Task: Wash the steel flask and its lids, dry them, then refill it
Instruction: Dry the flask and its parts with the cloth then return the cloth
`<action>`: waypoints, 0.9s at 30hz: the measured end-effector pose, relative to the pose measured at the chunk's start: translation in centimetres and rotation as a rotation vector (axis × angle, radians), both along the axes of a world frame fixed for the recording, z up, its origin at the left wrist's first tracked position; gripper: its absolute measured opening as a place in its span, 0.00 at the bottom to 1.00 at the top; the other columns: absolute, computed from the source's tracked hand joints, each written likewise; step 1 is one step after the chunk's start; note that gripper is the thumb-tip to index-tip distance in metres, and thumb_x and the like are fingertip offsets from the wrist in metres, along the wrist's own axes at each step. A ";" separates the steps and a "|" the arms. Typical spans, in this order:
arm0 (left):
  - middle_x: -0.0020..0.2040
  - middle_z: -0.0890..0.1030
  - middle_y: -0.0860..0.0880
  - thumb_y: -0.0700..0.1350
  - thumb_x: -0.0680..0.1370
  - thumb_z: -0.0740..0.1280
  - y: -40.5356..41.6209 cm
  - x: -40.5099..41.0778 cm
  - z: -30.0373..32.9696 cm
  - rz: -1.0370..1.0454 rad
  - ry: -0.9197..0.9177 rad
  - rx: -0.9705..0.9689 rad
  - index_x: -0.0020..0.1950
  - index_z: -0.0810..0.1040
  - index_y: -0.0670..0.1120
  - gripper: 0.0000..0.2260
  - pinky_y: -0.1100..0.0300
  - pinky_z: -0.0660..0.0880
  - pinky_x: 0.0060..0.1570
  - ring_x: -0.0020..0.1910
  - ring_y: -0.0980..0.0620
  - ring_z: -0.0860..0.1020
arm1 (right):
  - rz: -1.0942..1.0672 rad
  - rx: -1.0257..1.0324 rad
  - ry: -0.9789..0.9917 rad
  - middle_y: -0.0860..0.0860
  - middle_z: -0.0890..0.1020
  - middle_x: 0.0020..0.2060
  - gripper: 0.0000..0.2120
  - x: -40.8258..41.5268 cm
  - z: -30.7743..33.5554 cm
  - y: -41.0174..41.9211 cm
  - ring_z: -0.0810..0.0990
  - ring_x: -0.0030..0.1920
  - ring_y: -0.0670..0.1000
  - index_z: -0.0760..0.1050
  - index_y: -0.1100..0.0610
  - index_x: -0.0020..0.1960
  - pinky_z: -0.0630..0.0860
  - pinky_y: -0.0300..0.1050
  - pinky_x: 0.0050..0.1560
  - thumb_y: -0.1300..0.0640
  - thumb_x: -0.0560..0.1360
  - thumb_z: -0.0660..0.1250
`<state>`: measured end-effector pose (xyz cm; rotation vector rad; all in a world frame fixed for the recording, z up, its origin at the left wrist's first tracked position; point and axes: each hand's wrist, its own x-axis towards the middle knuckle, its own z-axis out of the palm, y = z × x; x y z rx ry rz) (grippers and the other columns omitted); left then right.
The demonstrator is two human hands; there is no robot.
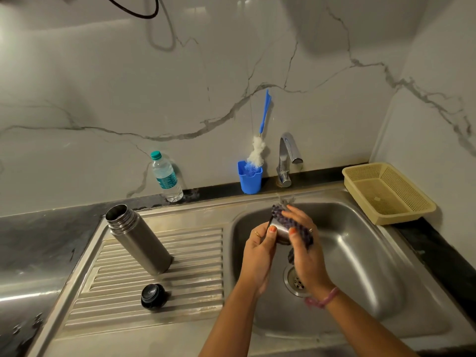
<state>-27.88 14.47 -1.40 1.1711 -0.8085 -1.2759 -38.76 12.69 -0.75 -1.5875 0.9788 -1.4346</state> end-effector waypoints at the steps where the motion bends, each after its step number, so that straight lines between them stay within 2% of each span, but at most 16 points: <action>1: 0.60 0.78 0.34 0.44 0.82 0.64 0.1 -0.1 0.0 0.003 -0.011 -0.010 0.61 0.79 0.39 0.13 0.48 0.74 0.65 0.57 0.43 0.78 | 0.015 0.191 -0.160 0.55 0.79 0.58 0.16 0.0 0.7 0.0 0.79 0.57 0.47 0.73 0.57 0.62 0.74 0.30 0.50 0.50 0.79 0.59; 2: 0.61 0.78 0.34 0.46 0.80 0.65 0.2 -0.2 0.0 0.007 -0.020 -0.022 0.62 0.79 0.40 0.14 0.49 0.74 0.65 0.59 0.43 0.78 | -0.001 0.335 -0.277 0.56 0.80 0.55 0.13 -0.1 0.8 -0.6 0.81 0.50 0.43 0.74 0.57 0.60 0.74 0.27 0.43 0.52 0.80 0.58; 3: 0.61 0.78 0.35 0.48 0.78 0.66 0.2 -0.3 0.2 0.007 -0.027 -0.032 0.62 0.79 0.40 0.16 0.49 0.73 0.66 0.60 0.42 0.77 | -0.011 0.391 -0.305 0.57 0.80 0.54 0.12 -0.1 1.0 -0.9 0.82 0.45 0.39 0.74 0.58 0.60 0.74 0.27 0.40 0.54 0.81 0.58; 4: 0.61 0.78 0.35 0.50 0.78 0.66 0.2 -0.3 0.3 0.008 -0.028 -0.039 0.63 0.78 0.40 0.18 0.48 0.72 0.67 0.61 0.41 0.77 | -0.026 0.349 -0.246 0.57 0.80 0.54 0.13 -0.1 1.2 -1.0 0.81 0.45 0.38 0.74 0.58 0.60 0.74 0.27 0.41 0.54 0.80 0.58; 5: 0.61 0.78 0.35 0.51 0.77 0.67 0.2 -0.2 0.3 0.007 -0.038 -0.053 0.63 0.78 0.39 0.20 0.46 0.71 0.68 0.62 0.41 0.76 | -0.030 0.233 -0.186 0.57 0.79 0.57 0.15 0.0 1.8 -0.6 0.80 0.50 0.39 0.73 0.59 0.62 0.75 0.29 0.46 0.53 0.80 0.59; 7: 0.61 0.77 0.34 0.54 0.76 0.68 0.1 0.0 0.6 -0.004 -0.065 -0.080 0.62 0.79 0.40 0.22 0.43 0.70 0.69 0.62 0.39 0.75 | -0.054 -0.075 0.076 0.54 0.75 0.62 0.19 -0.2 1.5 -0.3 0.75 0.62 0.46 0.72 0.58 0.65 0.71 0.36 0.60 0.50 0.78 0.59; 8: 0.61 0.76 0.35 0.55 0.75 0.69 0.0 0.1 0.7 -0.013 -0.083 -0.090 0.61 0.80 0.42 0.21 0.43 0.70 0.68 0.63 0.38 0.75 | -0.050 -0.163 0.157 0.53 0.74 0.63 0.20 -0.5 1.0 -0.4 0.72 0.65 0.49 0.72 0.58 0.66 0.69 0.38 0.64 0.50 0.78 0.58; 9: 0.61 0.76 0.35 0.56 0.75 0.69 0.0 0.2 0.7 -0.020 -0.115 -0.097 0.59 0.80 0.43 0.20 0.44 0.71 0.68 0.63 0.39 0.74 | -0.024 -0.157 0.144 0.52 0.74 0.63 0.19 -0.7 0.6 -0.6 0.72 0.65 0.49 0.72 0.56 0.66 0.70 0.39 0.63 0.50 0.78 0.58; 11: 0.61 0.75 0.38 0.54 0.75 0.68 0.2 0.3 0.6 -0.047 -0.181 -0.117 0.57 0.81 0.44 0.17 0.50 0.71 0.67 0.62 0.42 0.75 | -0.015 0.103 -0.090 0.51 0.78 0.56 0.14 -0.7 1.9 -0.2 0.78 0.57 0.46 0.73 0.52 0.61 0.75 0.33 0.51 0.50 0.78 0.59; 13: 0.61 0.73 0.39 0.54 0.76 0.68 0.5 0.3 0.8 -0.081 -0.221 -0.141 0.54 0.83 0.49 0.12 0.53 0.73 0.64 0.62 0.43 0.74 | 0.023 0.464 -0.327 0.52 0.81 0.49 0.10 -1.1 2.3 -0.8 0.82 0.49 0.49 0.74 0.52 0.57 0.78 0.37 0.41 0.50 0.79 0.60; 16: 0.61 0.74 0.47 0.61 0.76 0.67 0.8 0.9 0.5 -0.102 -0.349 -0.208 0.54 0.83 0.58 0.12 0.43 0.71 0.68 0.65 0.42 0.72 | 0.126 0.738 -0.340 0.58 0.83 0.50 0.20 -2.4 2.2 -1.7 0.82 0.51 0.58 0.76 0.55 0.59 0.80 0.58 0.50 0.42 0.74 0.65; 18: 0.60 0.76 0.54 0.64 0.77 0.64 0.6 1.7 -0.4 -0.154 -0.497 -0.245 0.56 0.80 0.60 0.13 0.39 0.68 0.69 0.66 0.45 0.72 | 0.185 0.788 -0.300 0.58 0.84 0.49 0.16 -2.8 2.6 -1.5 0.82 0.51 0.60 0.79 0.55 0.56 0.78 0.64 0.52 0.45 0.74 0.67; 21: 0.58 0.79 0.52 0.60 0.78 0.62 0.4 2.2 0.5 -0.273 -0.544 -0.206 0.59 0.77 0.61 0.12 0.37 0.67 0.68 0.65 0.46 0.74 | 0.165 0.759 -0.292 0.58 0.84 0.46 0.11 -3.1 3.0 -1.3 0.83 0.48 0.59 0.80 0.56 0.52 0.79 0.61 0.51 0.50 0.74 0.68; 24: 0.56 0.81 0.58 0.56 0.76 0.61 0.0 1.7 2.6 -0.364 -0.558 -0.162 0.59 0.74 0.66 0.13 0.33 0.57 0.73 0.65 0.51 0.75 | 0.110 0.654 -0.292 0.56 0.85 0.45 0.11 -3.0 3.0 -1.4 0.84 0.46 0.55 0.79 0.58 0.54 0.81 0.52 0.46 0.53 0.75 0.67; 25: 0.54 0.81 0.58 0.57 0.75 0.61 -0.1 1.2 3.3 -0.358 -0.571 -0.151 0.56 0.75 0.65 0.11 0.34 0.58 0.72 0.63 0.52 0.76 | 0.094 0.602 -0.278 0.56 0.85 0.45 0.11 -2.9 2.9 -1.3 0.84 0.46 0.54 0.79 0.58 0.55 0.81 0.48 0.44 0.54 0.76 0.67; 27: 0.48 0.81 0.50 0.59 0.78 0.60 -0.1 0.2 4.1 -0.282 -0.599 -0.161 0.52 0.77 0.55 0.12 0.38 0.68 0.67 0.52 0.52 0.79 | 0.049 0.440 -0.181 0.55 0.84 0.45 0.11 -2.6 2.5 -1.2 0.84 0.47 0.53 0.78 0.59 0.55 0.80 0.40 0.41 0.55 0.77 0.65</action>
